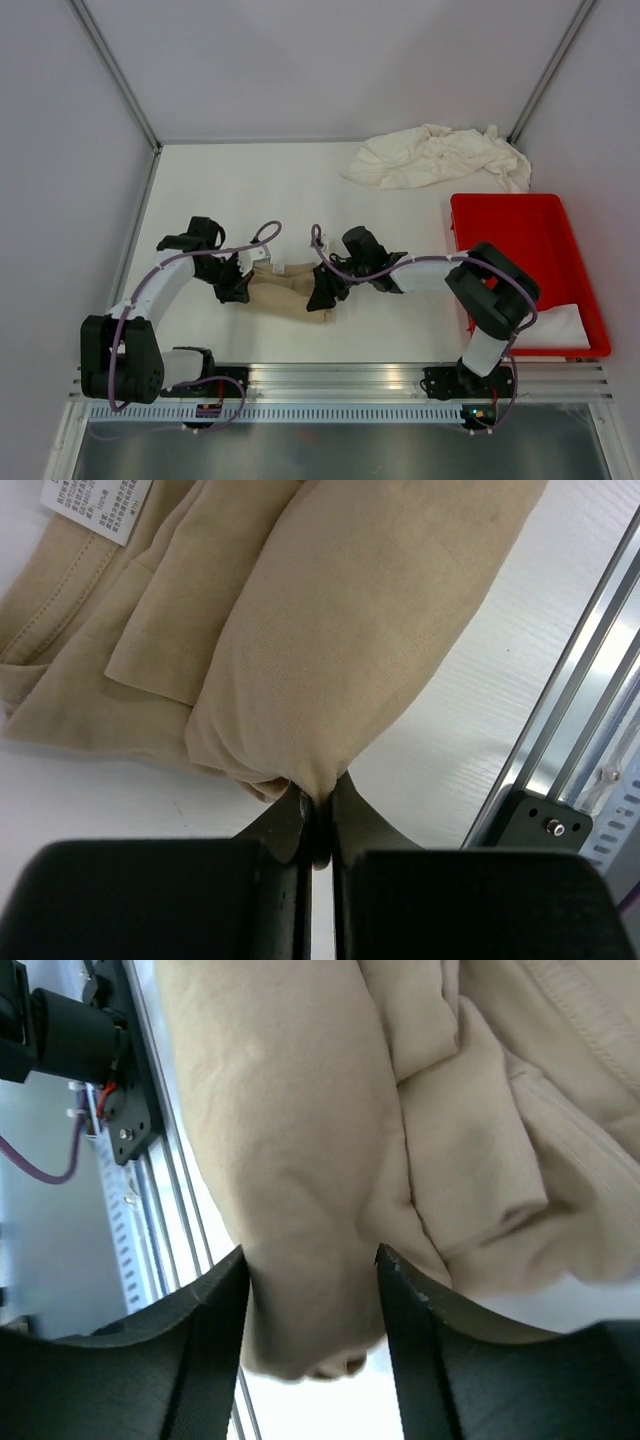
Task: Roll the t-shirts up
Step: Roll the tshirt
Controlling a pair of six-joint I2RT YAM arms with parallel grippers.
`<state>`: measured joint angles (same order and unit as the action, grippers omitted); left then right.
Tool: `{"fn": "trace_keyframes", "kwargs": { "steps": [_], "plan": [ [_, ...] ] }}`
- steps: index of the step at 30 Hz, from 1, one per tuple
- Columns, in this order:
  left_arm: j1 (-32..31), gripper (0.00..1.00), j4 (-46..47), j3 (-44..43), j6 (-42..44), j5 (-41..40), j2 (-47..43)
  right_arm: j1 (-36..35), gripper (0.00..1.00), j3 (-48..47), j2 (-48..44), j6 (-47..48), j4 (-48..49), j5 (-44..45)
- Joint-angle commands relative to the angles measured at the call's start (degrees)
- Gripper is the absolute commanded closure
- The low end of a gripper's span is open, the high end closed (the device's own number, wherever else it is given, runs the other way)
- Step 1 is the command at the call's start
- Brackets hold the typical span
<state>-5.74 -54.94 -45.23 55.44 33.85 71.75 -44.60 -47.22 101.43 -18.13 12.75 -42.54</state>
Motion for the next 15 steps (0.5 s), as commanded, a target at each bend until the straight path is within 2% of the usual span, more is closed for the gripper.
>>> {"fn": "trace_keyframes", "kwargs": {
  "steps": [1, 3, 5, 7, 15],
  "plan": [
    [1.43, 0.98, 0.18, -0.2, -0.85, 4.38, 1.55, -0.13, 0.4, 3.62, -9.11, 6.34, 1.2, 8.35],
    [2.13, 0.98, 0.18, 0.06, -1.39, 5.26, 1.73, -2.32, 0.34, 6.16, -11.59, 8.71, 2.1, 12.89],
    [2.57, 0.98, 0.18, 0.58, -1.56, 5.61, 1.73, -6.26, 0.32, 7.31, -13.88, 12.76, 3.06, 15.81],
    [2.75, 0.98, 0.18, 1.02, -1.56, 5.71, 1.82, -8.91, 0.31, 9.6, -14.42, 12.42, 6.31, 18.72],
    [3.72, 0.98, 0.09, 0.85, -1.48, 4.74, 1.64, -9.8, 0.3, 13.03, -11.17, 13.3, 8.33, 24.0]
  ]
}}
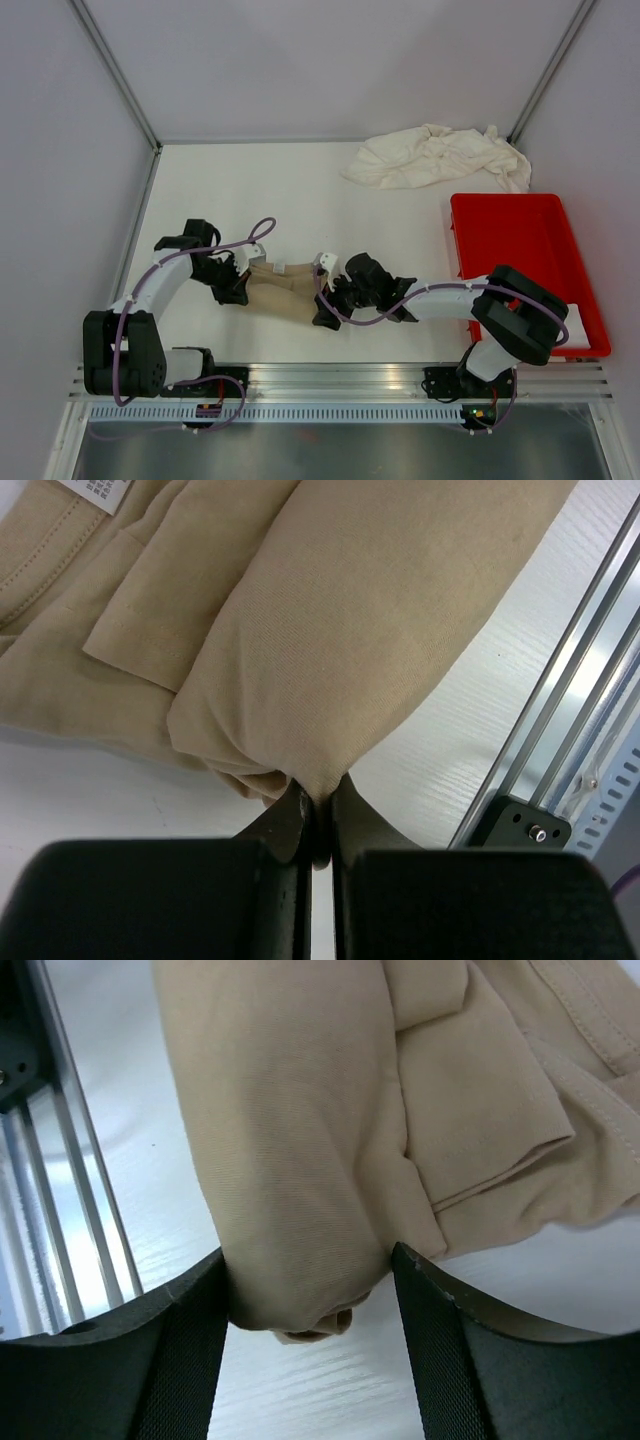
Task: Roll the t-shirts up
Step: Roll the tshirt
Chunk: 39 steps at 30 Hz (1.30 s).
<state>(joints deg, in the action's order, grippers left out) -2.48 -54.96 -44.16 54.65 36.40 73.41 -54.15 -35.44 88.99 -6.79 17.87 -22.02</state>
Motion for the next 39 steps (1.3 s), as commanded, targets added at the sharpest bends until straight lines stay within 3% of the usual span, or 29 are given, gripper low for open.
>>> {"fn": "trace_keyframes", "kwargs": {
  "steps": [1, 2, 6, 8, 14, 22, 28, 32, 39],
  "plan": [
    [0.55, 0.98, 0.12, -0.22, -0.43, 2.18, -0.19, -0.78, 0.31, 1.51, 1.71, 1.43, 4.7, 3.65],
    [0.55, 0.98, 0.03, 0.04, 0.18, 2.27, -0.28, -1.13, 0.33, 1.86, 1.71, 0.64, 5.5, 4.17],
    [0.55, 0.98, -0.15, -0.22, 0.1, 1.66, -0.02, -1.57, 0.89, 5.37, -0.39, -7.16, 12.44, 5.76],
    [0.55, 0.98, -0.24, -0.4, -0.51, 1.3, -0.19, -1.57, 1.0, 5.65, -1.71, -8.85, 13.86, 5.59],
    [0.55, 0.97, -2.69, 1.35, 0.1, 3.41, -2.03, -1.66, 1.0, 1.78, -0.31, -17.11, 4.9, -3.81],
    [0.55, 0.96, -6.83, 0.84, 0.72, 5.52, -2.75, -0.44, 1.0, 6.44, -5.85, -27.31, 6.91, -12.52],
    [0.55, 0.8, -5.78, -3.47, -2.35, 5.0, 4.36, 7.03, 1.0, 5.83, -0.32, -27.58, 7.89, -15.86],
    [0.55, 0.61, -2.0, -5.23, -5.6, 3.94, 8.15, 8.53, 1.0, 4.24, 4.43, -27.93, 9.2, -17.62],
    [0.46, 0.38, -0.24, -6.99, -10.08, 7.01, 9.83, 11.17, 1.0, 4.07, 7.95, -31.45, 13.6, -19.64]
  ]
}}
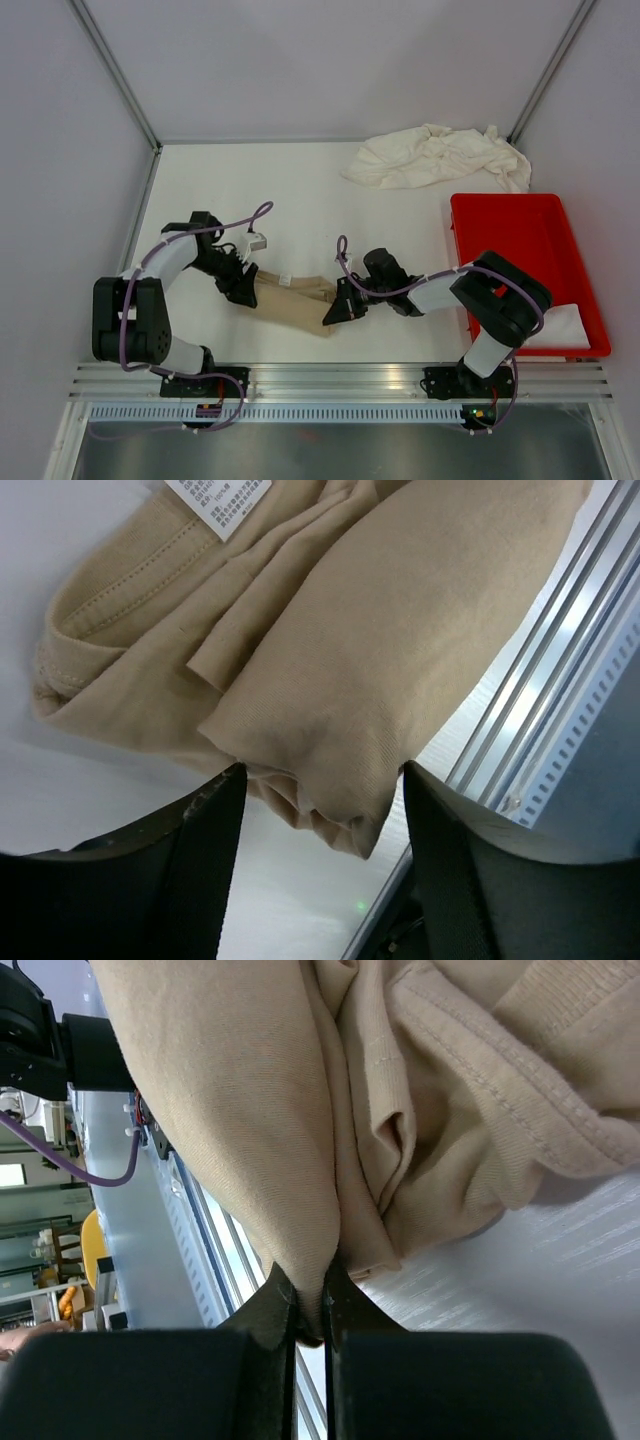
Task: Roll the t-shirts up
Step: Roll the tshirt
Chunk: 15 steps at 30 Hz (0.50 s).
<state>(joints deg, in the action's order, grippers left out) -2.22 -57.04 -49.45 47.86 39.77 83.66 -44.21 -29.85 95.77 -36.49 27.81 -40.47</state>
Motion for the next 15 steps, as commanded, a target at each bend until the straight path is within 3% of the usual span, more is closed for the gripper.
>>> {"fn": "trace_keyframes", "kwargs": {
  "steps": [1, 5, 8, 15],
  "plan": [
    [0.2, 0.29, 1.93, -1.79, -3.73, 3.56, -1.12, 1.49, 1.0, -1.62, 1.44, -1.66, 3.39, -1.02],
    [0.2, 0.2, 6.49, -2.75, -10.31, 1.98, -13.9, 2.28, 1.0, -1.97, 2.32, -2.62, 1.46, -0.14],
    [0.02, 0.16, 10.36, -4.33, -14.45, -2.32, -18.17, 2.98, 1.0, -2.93, 2.67, -3.67, -0.72, 0.48],
    [-5.69, 0.16, 14.49, -1.71, -15.78, -10.06, -10.02, 4.74, 0.99, -8.56, 5.39, -1.92, -9.52, -0.31]
  ]
}}
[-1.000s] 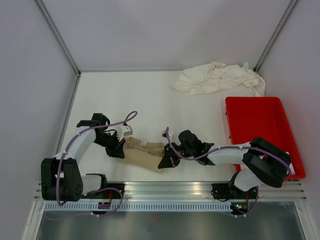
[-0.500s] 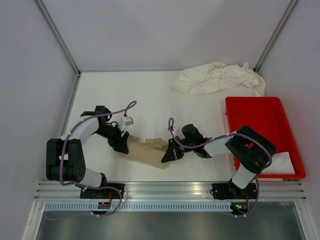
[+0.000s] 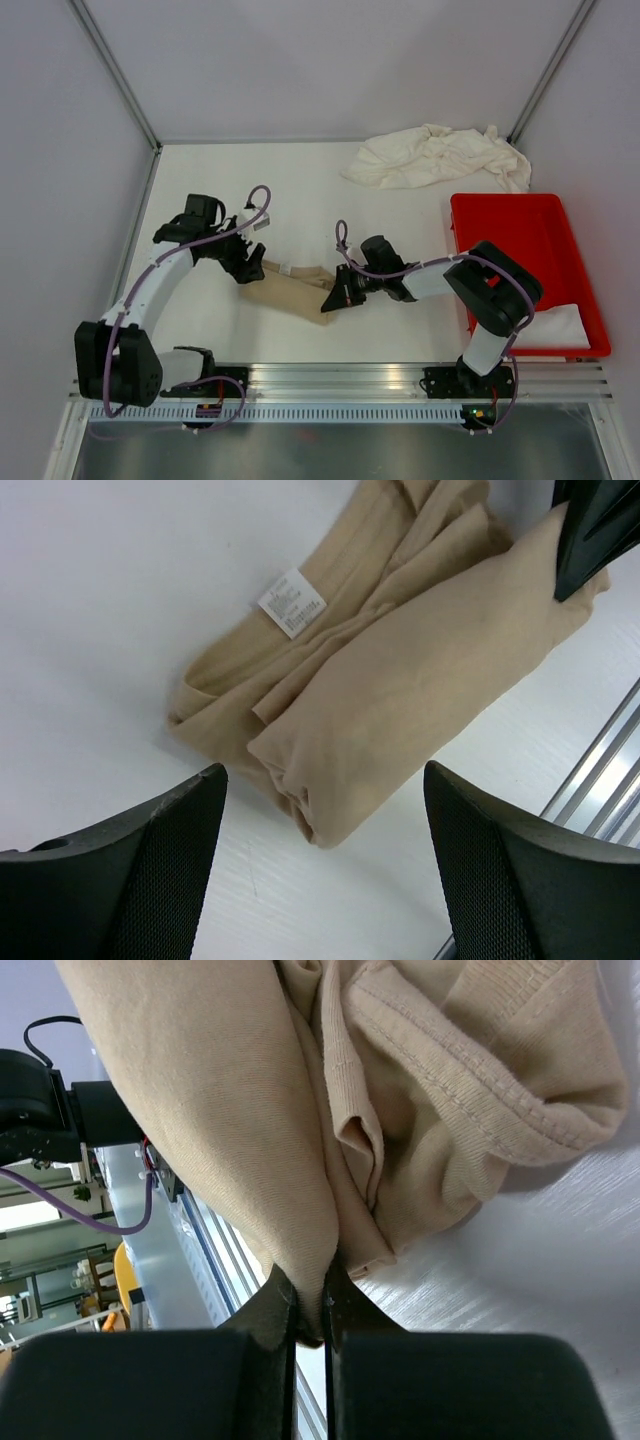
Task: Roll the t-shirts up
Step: Roll the tshirt
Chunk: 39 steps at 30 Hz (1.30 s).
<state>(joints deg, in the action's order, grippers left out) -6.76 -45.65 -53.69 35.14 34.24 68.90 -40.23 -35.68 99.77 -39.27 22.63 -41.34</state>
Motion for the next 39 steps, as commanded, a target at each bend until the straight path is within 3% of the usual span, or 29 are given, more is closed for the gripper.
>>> {"fn": "trace_keyframes", "kwargs": {
  "steps": [1, 5, 6, 10, 11, 12, 17, 18, 22, 24, 29, 33, 39],
  "plan": [
    [-1.23, 0.16, 3.98, 2.63, -2.97, -4.36, 6.23, 0.85, 0.99, -3.94, 2.35, 1.21, -5.31, 0.39],
    [-1.94, 0.19, 9.15, 3.59, -3.49, -8.04, 9.05, 1.29, 0.95, -6.33, 3.68, 2.88, -8.91, -0.14],
    [-1.94, 0.36, 9.43, 3.42, -3.67, -8.92, 9.84, 1.29, 0.93, -7.29, 3.59, 4.62, -10.05, 0.29],
    [-1.85, 0.84, 9.7, 2.1, -5.25, -6.82, 13.01, 1.38, 0.84, -8.87, 1.58, 9.62, -15.41, 1.96],
    [-1.85, 0.94, 9.96, 2.19, -5.6, -6.47, 13.45, 1.38, 0.8, -9.31, 0.88, 10.95, -18.21, 2.49],
    [-1.85, 0.97, 10.66, 2.27, -5.69, -6.55, 13.8, 1.47, 0.73, -10.01, 0.0, 12.53, -20.24, 3.28],
    [-1.76, 0.98, 10.58, 2.27, -5.86, -6.9, 16.08, 1.91, 0.6, -16.16, -8.17, 23.52, -36.23, 12.84],
    [-1.76, 0.98, 10.58, 2.19, -6.04, -6.99, 16.7, 1.82, 0.6, -18.52, -10.53, 24.14, -38.69, 20.44],
    [-1.67, 0.98, 10.23, 2.36, -6.48, -8.05, 18.63, -0.02, 0.67, -24.52, -14.77, 26.52, -49.25, 34.18],
    [-1.58, 0.98, 10.05, 2.45, -6.57, -7.52, 18.9, -4.23, 0.75, -24.0, -16.78, 26.87, -46.82, 34.93],
    [-1.58, 0.96, 9.61, 2.19, -7.45, -6.2, 18.55, -12.58, 0.85, -18.82, -14.87, 19.78, -24.42, 28.0],
    [-1.5, 0.94, 9.0, 2.19, -7.36, -6.64, 18.37, -13.56, 0.92, -18.54, -7.77, 13.97, -10.54, 26.93],
    [-1.5, 0.87, 8.12, 2.36, -6.75, -7.17, 17.84, -12.77, 0.97, -20.21, -1.08, 11.24, -6.11, 27.73]
  ]
}}
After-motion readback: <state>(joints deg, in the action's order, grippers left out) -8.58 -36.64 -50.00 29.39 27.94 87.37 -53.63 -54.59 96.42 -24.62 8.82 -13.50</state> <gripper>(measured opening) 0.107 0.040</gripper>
